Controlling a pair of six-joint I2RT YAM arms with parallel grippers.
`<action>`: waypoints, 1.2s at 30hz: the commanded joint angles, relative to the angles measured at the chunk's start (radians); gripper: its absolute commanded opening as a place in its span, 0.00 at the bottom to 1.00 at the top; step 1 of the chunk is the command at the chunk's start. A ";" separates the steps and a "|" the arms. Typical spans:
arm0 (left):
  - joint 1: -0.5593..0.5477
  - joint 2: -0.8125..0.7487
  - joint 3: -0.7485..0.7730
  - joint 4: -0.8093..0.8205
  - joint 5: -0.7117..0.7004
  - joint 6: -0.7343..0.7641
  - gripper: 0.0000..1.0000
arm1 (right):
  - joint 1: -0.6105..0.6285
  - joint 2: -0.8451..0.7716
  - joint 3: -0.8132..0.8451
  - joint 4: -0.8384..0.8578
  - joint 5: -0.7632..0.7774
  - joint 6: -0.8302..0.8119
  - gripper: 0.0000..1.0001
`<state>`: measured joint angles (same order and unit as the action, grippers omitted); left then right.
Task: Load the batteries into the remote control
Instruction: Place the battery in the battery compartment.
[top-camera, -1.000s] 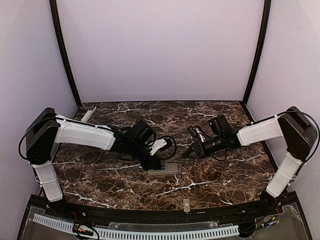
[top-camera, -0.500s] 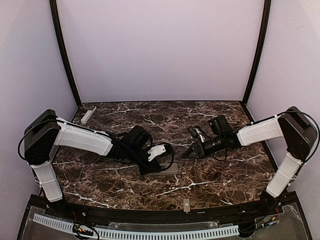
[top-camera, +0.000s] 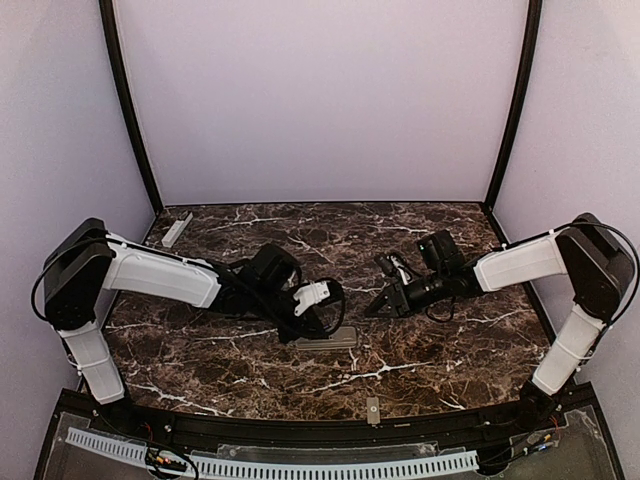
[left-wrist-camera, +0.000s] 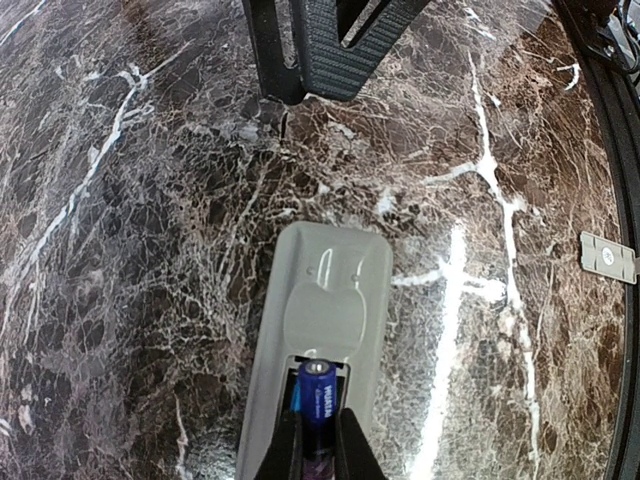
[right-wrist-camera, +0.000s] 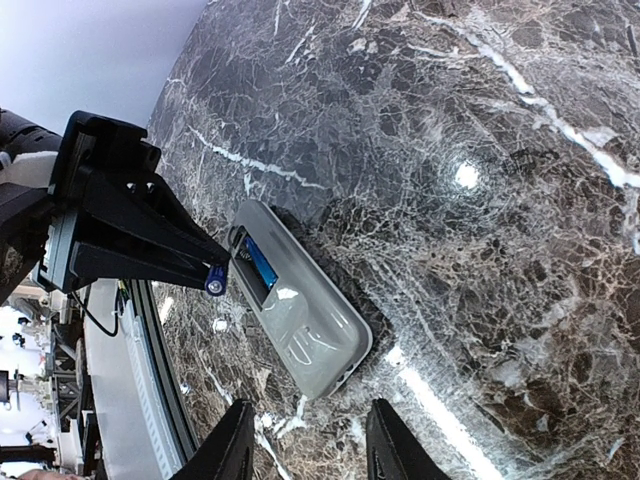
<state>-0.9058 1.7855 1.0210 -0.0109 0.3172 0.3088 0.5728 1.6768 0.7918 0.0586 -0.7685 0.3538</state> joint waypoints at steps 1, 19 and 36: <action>0.007 -0.026 -0.023 0.008 0.024 0.028 0.04 | -0.007 -0.005 0.002 0.003 -0.016 -0.009 0.37; 0.007 0.036 -0.030 0.053 0.074 0.043 0.07 | -0.007 0.001 0.001 0.003 -0.022 -0.007 0.37; 0.013 0.054 -0.031 0.030 0.059 0.100 0.11 | -0.007 0.008 0.002 0.004 -0.026 -0.005 0.37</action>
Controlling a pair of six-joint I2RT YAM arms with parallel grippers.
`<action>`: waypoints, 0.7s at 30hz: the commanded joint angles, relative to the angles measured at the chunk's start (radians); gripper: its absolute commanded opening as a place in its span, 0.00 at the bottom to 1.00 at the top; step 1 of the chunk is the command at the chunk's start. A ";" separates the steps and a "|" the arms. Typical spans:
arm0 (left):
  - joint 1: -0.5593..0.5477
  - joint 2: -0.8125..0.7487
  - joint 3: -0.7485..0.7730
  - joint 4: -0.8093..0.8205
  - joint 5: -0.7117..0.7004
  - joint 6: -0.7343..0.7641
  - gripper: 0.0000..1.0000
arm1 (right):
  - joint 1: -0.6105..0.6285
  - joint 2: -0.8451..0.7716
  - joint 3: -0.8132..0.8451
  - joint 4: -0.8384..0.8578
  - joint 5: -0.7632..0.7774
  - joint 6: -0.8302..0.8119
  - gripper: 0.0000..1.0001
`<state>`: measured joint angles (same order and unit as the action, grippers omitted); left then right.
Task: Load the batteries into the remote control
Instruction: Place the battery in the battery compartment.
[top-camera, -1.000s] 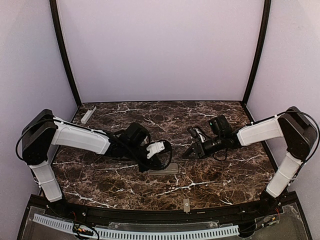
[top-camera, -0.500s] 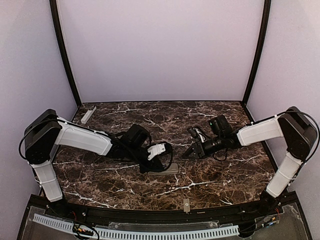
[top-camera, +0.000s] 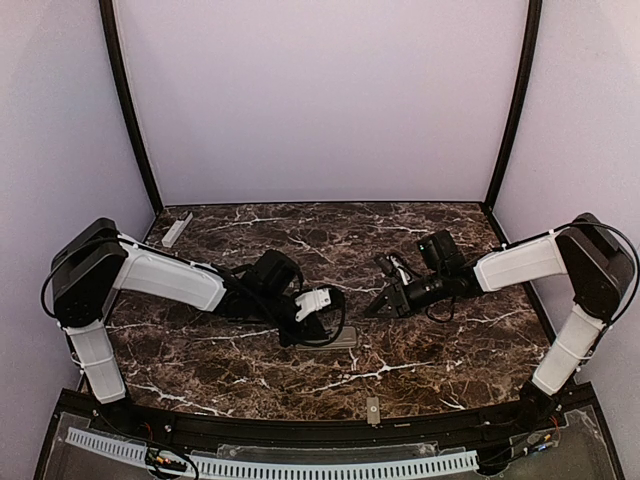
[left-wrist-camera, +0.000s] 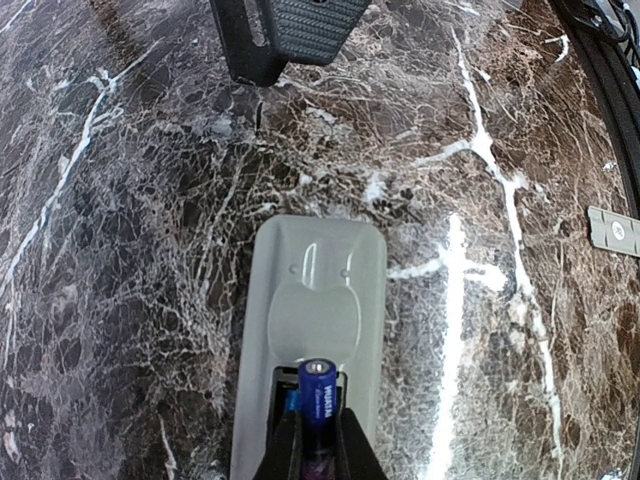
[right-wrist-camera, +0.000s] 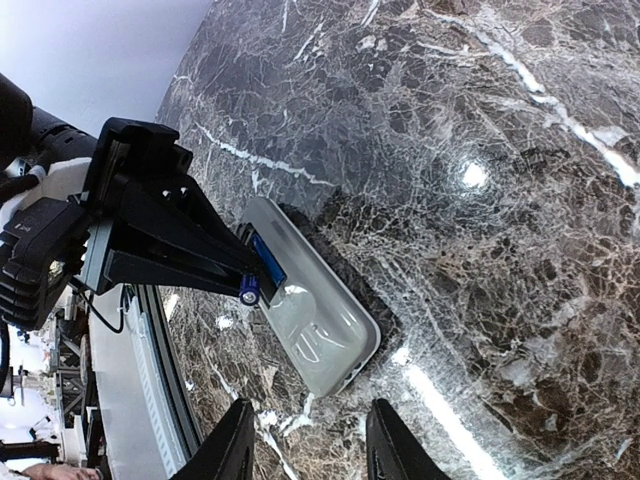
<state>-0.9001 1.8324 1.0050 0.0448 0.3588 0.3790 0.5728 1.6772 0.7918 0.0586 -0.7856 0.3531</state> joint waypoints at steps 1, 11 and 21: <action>0.008 0.008 -0.016 -0.028 0.017 0.031 0.13 | -0.007 0.007 0.002 0.004 -0.008 -0.005 0.37; 0.012 0.006 -0.010 -0.064 0.020 0.034 0.33 | -0.007 0.011 0.010 0.003 -0.012 -0.006 0.38; 0.024 -0.171 -0.051 0.003 -0.072 -0.043 0.60 | 0.020 -0.043 0.036 -0.004 -0.019 0.031 0.32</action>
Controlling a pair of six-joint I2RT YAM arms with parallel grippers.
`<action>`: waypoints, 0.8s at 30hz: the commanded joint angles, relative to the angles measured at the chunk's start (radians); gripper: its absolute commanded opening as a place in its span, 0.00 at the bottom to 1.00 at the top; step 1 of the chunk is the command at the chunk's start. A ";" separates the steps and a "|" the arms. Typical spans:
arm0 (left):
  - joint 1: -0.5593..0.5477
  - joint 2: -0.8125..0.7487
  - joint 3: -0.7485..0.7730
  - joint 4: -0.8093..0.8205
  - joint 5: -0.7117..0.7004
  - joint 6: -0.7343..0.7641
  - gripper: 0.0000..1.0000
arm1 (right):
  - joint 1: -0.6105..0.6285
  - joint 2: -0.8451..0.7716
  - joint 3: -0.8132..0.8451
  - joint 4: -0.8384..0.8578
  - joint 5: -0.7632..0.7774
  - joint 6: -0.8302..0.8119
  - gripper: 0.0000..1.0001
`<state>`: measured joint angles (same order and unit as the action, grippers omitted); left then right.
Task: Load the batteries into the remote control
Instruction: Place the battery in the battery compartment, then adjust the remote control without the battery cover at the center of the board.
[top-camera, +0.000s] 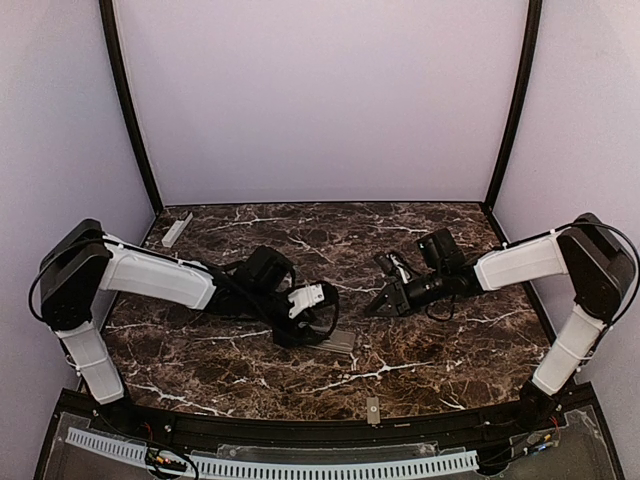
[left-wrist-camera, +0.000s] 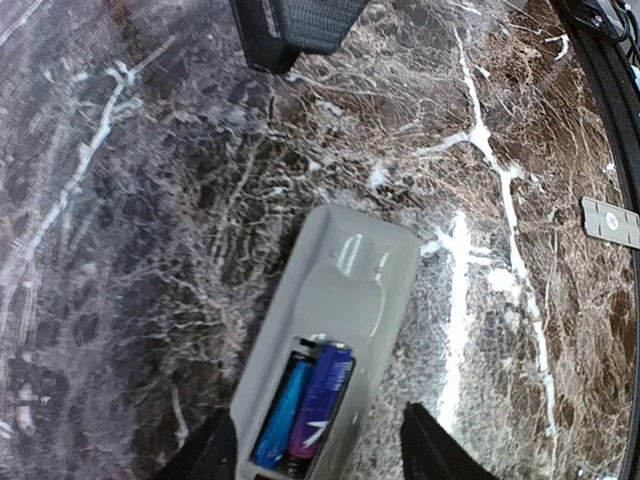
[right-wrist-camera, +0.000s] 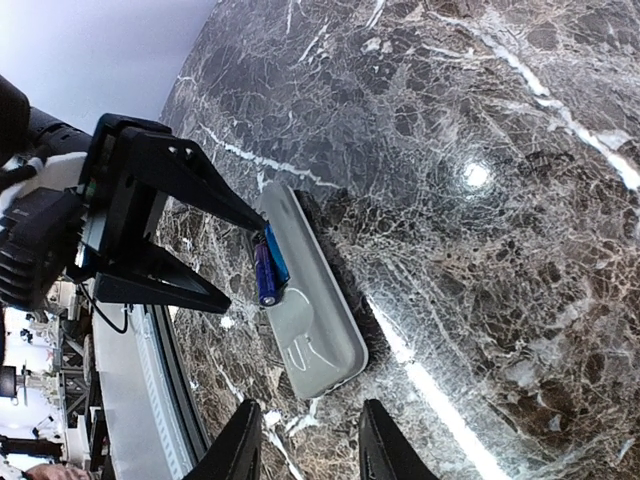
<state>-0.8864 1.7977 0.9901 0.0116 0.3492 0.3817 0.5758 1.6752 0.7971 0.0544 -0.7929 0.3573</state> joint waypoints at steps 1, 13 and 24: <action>0.012 -0.167 -0.054 0.056 -0.099 -0.068 0.65 | 0.027 -0.044 0.037 -0.008 -0.003 0.036 0.32; 0.054 -0.193 -0.158 0.029 -0.012 0.055 0.82 | 0.119 -0.042 0.033 -0.050 0.030 0.112 0.29; 0.063 0.024 0.009 -0.121 0.062 0.247 0.83 | 0.148 -0.063 -0.012 -0.028 0.032 0.135 0.29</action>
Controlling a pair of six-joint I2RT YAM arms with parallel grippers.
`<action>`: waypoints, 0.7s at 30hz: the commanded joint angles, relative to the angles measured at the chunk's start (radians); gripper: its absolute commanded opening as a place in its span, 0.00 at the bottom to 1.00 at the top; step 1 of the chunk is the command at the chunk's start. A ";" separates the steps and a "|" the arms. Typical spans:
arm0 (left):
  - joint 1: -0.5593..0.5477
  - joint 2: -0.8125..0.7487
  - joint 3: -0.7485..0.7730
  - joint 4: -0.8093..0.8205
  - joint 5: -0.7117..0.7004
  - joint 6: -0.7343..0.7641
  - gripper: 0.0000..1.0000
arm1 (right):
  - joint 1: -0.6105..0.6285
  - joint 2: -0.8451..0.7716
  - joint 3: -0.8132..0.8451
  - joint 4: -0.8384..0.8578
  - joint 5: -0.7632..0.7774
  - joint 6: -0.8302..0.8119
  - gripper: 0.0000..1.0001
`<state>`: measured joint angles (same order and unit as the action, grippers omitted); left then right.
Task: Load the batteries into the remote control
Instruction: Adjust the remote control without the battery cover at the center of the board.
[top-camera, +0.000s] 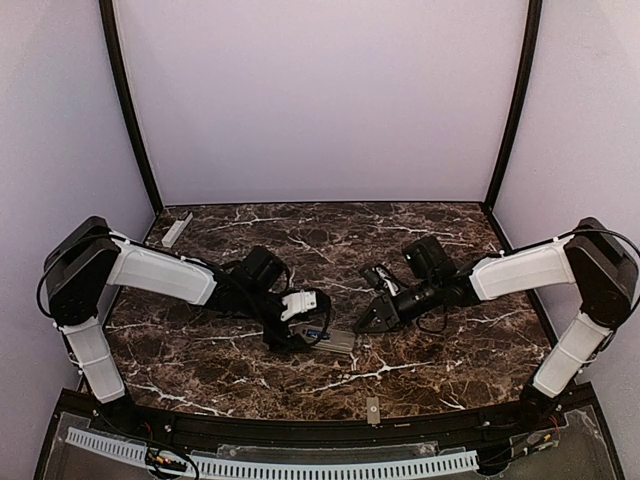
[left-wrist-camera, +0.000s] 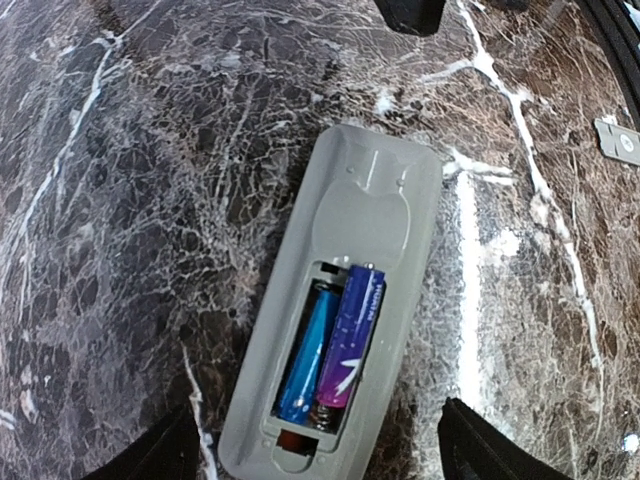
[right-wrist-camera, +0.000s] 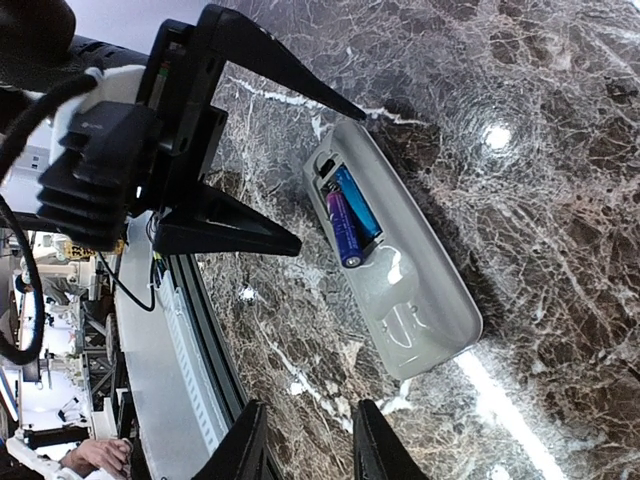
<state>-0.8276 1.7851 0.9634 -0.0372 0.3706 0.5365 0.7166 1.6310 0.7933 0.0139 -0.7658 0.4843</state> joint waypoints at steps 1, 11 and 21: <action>0.004 0.045 0.047 -0.078 0.042 0.100 0.82 | 0.006 -0.017 -0.006 0.011 0.005 0.008 0.29; -0.014 0.074 0.049 -0.104 0.043 0.014 0.61 | -0.005 -0.009 0.011 -0.009 0.025 0.004 0.28; -0.128 0.076 -0.008 -0.007 -0.114 -0.191 0.52 | -0.023 0.009 0.039 -0.039 0.048 -0.008 0.26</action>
<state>-0.8890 1.8503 0.9955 -0.0471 0.2852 0.4419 0.6991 1.6310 0.7963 -0.0166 -0.7364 0.4847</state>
